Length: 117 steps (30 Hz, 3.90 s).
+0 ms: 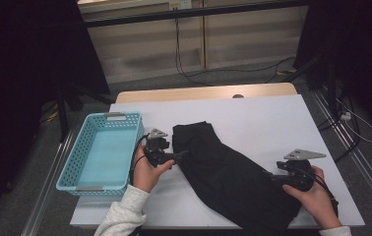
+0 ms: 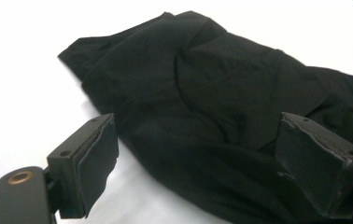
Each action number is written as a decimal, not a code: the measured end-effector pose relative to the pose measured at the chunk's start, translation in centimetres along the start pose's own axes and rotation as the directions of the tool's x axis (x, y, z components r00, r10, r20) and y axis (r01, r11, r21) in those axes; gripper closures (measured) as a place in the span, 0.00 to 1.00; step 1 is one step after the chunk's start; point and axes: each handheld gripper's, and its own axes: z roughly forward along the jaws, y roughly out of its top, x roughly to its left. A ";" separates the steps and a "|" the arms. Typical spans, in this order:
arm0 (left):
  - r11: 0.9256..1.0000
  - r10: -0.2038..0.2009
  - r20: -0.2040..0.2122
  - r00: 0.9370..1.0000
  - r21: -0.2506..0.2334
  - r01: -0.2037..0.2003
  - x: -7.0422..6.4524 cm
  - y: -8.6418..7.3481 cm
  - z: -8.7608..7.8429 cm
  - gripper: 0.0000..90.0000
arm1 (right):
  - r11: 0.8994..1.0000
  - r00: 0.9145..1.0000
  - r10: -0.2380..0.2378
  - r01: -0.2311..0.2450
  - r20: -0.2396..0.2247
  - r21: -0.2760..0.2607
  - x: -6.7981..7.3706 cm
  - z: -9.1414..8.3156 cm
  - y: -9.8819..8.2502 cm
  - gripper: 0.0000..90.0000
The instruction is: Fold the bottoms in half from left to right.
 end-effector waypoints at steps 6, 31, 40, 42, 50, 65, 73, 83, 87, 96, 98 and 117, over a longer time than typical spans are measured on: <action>1.000 0.000 0.007 1.000 -0.010 0.000 -0.3 0.3 0.1 0.15 | 0.999 1.000 0.008 -0.007 -0.029 0.035 -0.5 -0.7 -1.0 0.46; 1.000 -0.007 -0.002 1.000 -0.008 0.007 -0.1 0.0 -0.3 0.15 | 0.995 0.994 0.084 -0.079 -0.068 0.068 0.0 -1.4 -1.7 0.99; 1.000 -0.012 -0.004 1.000 -0.009 0.012 0.1 -0.1 -0.4 0.15 | 0.996 0.995 0.077 -0.075 -0.057 0.046 -1.1 -2.0 -1.3 1.00; 1.000 -0.009 -0.004 1.000 -0.008 0.009 0.1 -0.1 -0.3 0.15 | 0.997 0.996 0.073 -0.071 -0.050 0.041 -1.3 -2.0 -1.1 1.00; 1.000 -0.025 -0.016 1.000 -0.004 0.024 0.3 -0.1 -0.1 0.15 | 0.997 0.998 0.067 -0.066 -0.018 0.040 -2.6 -1.7 -1.0 1.00; 0.997 -0.073 -0.055 0.996 -0.011 0.073 1.9 0.4 0.7 0.17 | 0.997 0.996 0.059 -0.063 0.065 0.053 -4.3 -1.9 -1.1 1.00; 0.995 -0.099 -0.071 0.993 0.010 0.100 2.6 1.0 2.8 0.26 | 0.997 0.996 0.066 -0.069 0.060 0.046 -4.5 -1.8 -1.1 0.99; 0.992 -0.119 -0.119 0.986 0.027 0.123 4.5 1.1 4.9 0.33 | 0.997 0.997 0.060 -0.062 0.053 0.046 -4.4 -1.8 -1.1 0.99; 0.991 -0.126 -0.121 0.985 0.021 0.129 4.8 1.2 5.5 0.35 | 0.997 0.997 0.062 -0.064 0.048 0.046 -4.4 -1.8 -1.1 0.99; 0.984 -0.173 -0.097 0.980 0.015 0.176 4.0 1.2 5.9 0.66 | 0.997 0.997 0.063 -0.065 0.044 0.049 -4.3 -1.9 -1.3 0.99; 0.983 -0.176 -0.094 0.980 0.037 0.180 3.8 1.2 5.9 0.76 | 0.996 0.997 0.065 -0.067 0.043 0.052 -4.3 -2.0 -1.3 0.99; 0.965 -0.261 -0.137 0.956 -0.029 0.260 5.0 -0.3 2.2 0.76 | 0.995 0.998 0.065 -0.066 0.025 0.072 -4.6 -2.8 -1.6 0.99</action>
